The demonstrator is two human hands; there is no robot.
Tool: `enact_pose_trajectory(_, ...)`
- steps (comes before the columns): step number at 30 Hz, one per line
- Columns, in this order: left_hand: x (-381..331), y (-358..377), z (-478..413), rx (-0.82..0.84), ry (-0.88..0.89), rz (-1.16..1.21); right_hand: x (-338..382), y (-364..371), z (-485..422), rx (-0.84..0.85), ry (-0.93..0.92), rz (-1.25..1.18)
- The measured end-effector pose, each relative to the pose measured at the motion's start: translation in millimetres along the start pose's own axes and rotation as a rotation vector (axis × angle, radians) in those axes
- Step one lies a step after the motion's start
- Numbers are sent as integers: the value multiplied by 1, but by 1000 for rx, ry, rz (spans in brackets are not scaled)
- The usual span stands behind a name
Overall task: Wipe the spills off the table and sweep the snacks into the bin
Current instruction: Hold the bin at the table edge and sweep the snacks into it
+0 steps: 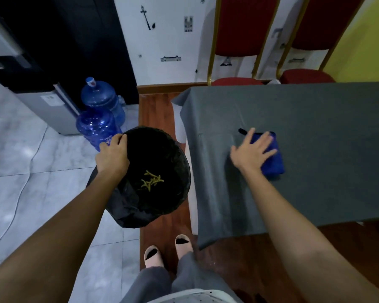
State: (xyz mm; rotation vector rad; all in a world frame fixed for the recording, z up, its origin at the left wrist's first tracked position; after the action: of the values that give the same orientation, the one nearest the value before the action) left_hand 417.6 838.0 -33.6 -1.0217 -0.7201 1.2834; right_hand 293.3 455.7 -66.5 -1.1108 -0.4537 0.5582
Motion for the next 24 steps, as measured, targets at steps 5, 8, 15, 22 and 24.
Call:
enact_pose_trajectory(5, 18, -6, 8, -25, 48, -25, 162, 41, 83, 81, -703, -260)
enact_pose_trajectory(8, 35, -9, 16, -47, 45, -32, 194, 96, 94, 311, -666, -241)
enact_pose_trajectory(15, 103, 2, 31, -83, -87, 112, 188, 179, 96, 772, -365, -495)
enact_pose_trajectory(22, 148, 83, 11, 51, -260, 289, 204, 214, 73, 762, -360, -444)
enact_pose_trajectory(24, 148, 121, -5, 105, -269, 351, 198, 236, 55, 755, -330, -400)
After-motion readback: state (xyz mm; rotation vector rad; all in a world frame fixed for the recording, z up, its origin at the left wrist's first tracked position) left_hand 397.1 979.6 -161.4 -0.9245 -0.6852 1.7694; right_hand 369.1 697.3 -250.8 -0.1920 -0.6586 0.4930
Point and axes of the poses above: each hand's wrist, its own z-axis away from the middle knuckle, its own y-axis out of the palm, x = y × z, the point moved 10 cm from there along -z, towards the middle knuckle, and after that the axes turned 15 degrees about x, right-handed, at the moved point
